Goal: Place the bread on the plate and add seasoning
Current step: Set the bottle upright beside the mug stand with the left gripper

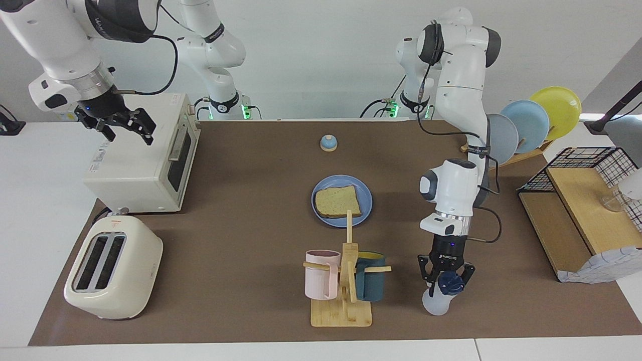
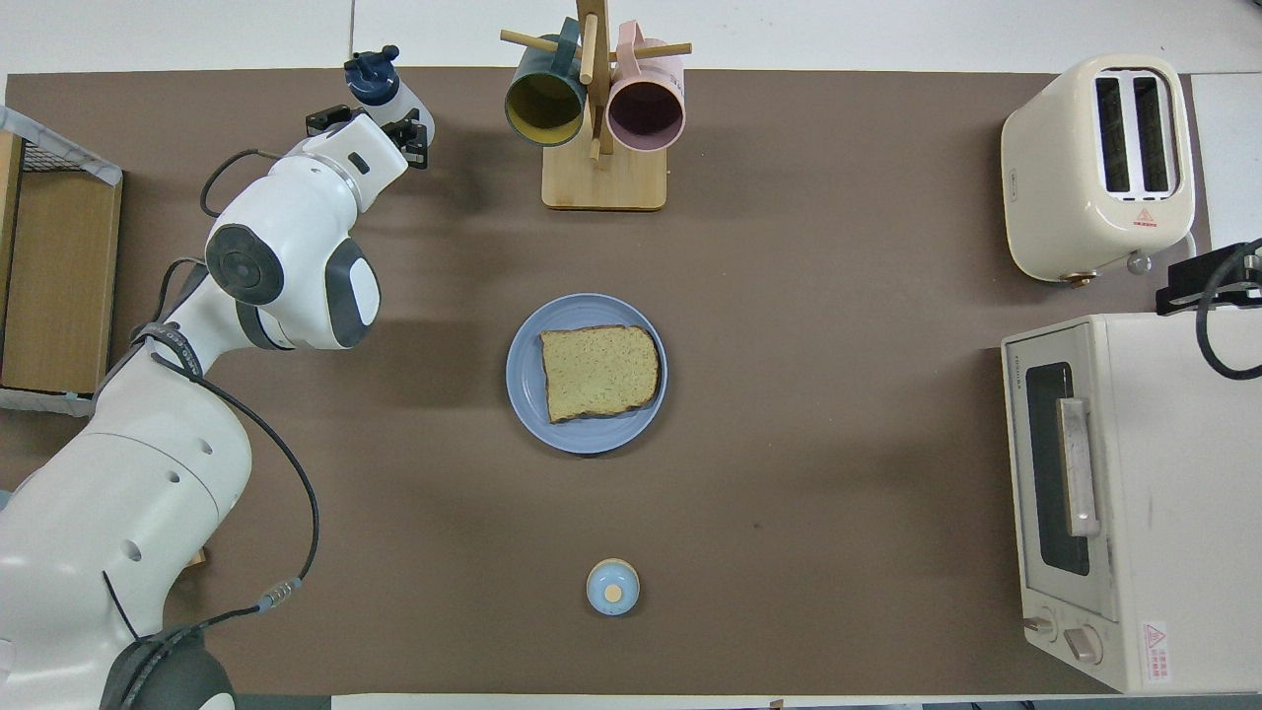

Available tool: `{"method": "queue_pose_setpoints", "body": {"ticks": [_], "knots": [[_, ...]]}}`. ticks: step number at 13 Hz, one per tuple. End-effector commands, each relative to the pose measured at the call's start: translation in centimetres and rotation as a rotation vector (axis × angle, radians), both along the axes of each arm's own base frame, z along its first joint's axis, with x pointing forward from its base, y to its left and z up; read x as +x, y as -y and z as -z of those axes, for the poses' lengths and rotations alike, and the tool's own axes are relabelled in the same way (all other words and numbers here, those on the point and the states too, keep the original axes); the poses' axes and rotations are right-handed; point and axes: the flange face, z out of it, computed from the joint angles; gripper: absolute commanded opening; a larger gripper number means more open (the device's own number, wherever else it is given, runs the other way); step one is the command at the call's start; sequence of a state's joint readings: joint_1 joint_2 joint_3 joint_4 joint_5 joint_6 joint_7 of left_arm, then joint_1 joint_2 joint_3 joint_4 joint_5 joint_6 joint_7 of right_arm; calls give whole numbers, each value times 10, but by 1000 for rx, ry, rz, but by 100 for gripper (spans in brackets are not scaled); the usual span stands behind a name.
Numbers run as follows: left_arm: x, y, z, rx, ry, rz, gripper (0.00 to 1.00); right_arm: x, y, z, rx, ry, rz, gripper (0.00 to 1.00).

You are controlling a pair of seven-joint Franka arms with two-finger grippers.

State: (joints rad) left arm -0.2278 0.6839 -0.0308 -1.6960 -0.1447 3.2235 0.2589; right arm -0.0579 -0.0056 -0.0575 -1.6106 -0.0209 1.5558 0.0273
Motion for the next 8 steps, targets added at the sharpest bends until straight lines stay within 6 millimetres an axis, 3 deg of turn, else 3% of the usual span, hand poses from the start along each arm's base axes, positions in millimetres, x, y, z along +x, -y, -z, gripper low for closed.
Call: {"method": "queue_pose_setpoints", "body": {"ticks": [1, 2, 3, 4, 6, 7, 8], "knots": [[-6, -1, 2, 2, 7, 3, 0, -6, 0, -1, 3, 3, -15, 100], [-6, -1, 2, 2, 6, 3, 0, -6, 0, -1, 3, 3, -15, 100], [-6, -3, 2, 1, 4, 0, 13, -6, 0, -1, 3, 3, -15, 100], [-6, -3, 2, 1, 1, 0, 30, -6, 0, -1, 3, 3, -15, 100], [-6, -4, 2, -1, -3, -3, 82, -6, 0, -1, 3, 3, -15, 100], [-6, -4, 2, 0, -9, -2, 98, -6, 0, -1, 3, 3, -15, 100], [-6, -5, 3, 1, -14, -3, 100, -6, 0, -1, 3, 3, -15, 100]]}}
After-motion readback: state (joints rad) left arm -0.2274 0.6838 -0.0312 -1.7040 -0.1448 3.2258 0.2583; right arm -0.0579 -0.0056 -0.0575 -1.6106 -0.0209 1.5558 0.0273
